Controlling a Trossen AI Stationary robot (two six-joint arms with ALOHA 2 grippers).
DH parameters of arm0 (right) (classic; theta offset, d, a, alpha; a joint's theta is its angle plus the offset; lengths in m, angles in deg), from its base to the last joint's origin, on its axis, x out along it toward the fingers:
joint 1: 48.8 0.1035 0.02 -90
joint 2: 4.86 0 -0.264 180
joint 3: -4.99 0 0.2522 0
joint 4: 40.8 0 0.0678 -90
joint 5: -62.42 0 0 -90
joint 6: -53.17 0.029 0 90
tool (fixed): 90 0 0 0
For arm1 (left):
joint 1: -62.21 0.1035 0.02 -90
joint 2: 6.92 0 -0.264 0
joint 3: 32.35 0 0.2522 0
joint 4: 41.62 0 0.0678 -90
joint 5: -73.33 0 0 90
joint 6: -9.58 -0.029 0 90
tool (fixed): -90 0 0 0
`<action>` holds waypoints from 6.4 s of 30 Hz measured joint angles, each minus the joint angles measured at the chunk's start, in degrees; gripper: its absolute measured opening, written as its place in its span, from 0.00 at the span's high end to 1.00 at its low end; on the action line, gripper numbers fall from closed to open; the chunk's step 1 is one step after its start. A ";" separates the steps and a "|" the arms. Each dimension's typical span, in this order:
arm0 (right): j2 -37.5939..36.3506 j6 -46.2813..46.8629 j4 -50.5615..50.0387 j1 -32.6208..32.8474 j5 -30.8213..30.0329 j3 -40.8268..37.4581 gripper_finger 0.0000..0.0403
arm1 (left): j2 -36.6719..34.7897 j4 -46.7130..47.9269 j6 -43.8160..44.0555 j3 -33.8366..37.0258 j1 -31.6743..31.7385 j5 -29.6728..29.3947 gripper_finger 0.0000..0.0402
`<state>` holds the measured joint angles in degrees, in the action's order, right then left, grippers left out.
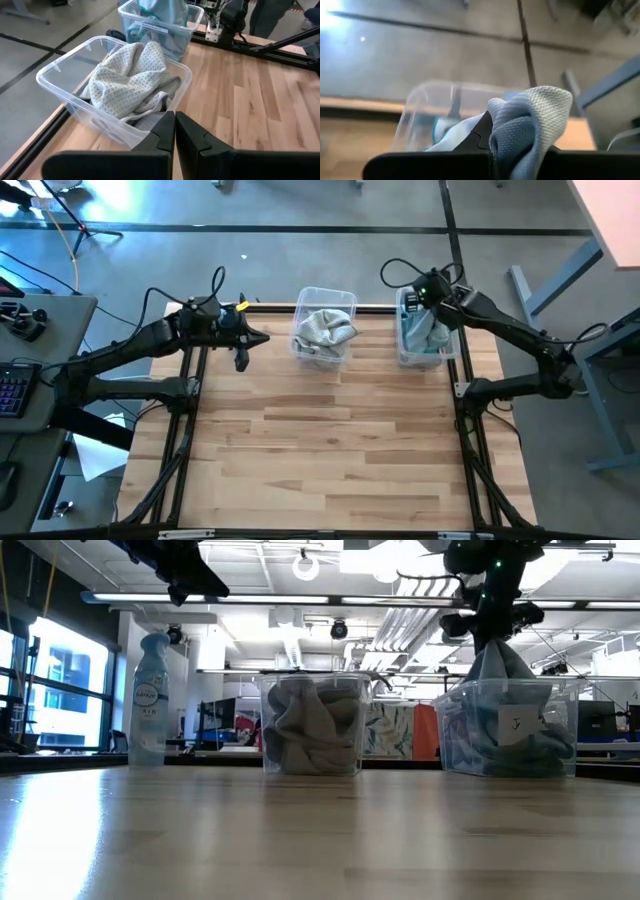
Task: Sort microfiber towel by color & place in baskets
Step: Put the light blue microfiber cloth into the right transparent bin, then return to Home Position
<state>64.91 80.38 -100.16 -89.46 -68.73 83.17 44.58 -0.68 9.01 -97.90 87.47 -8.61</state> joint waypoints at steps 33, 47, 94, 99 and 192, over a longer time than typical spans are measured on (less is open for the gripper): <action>13.96 -0.76 -4.14 -9.13 20.11 -0.11 0.77 | 0.02 -0.01 3.55 0.00 -0.04 -0.02 1.00; -0.59 -2.48 -5.26 -9.19 22.80 -0.11 0.55 | 0.02 -0.04 5.72 0.00 -0.04 -0.46 1.00; -6.86 -9.03 32.20 43.62 29.18 -25.01 1.00 | -8.71 -24.35 3.74 23.33 -14.50 -6.38 1.00; -6.88 -6.13 37.02 45.51 29.14 -30.13 1.00 | -15.81 -25.61 7.34 30.40 -16.63 -8.77 1.00; -50.56 -15.79 63.89 49.87 38.45 -63.82 1.00 | -49.52 -28.48 1.90 51.10 -26.40 -13.60 1.00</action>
<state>14.35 64.59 -36.26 -39.59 -30.28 19.35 -4.93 -29.17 10.91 -46.80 61.06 -22.21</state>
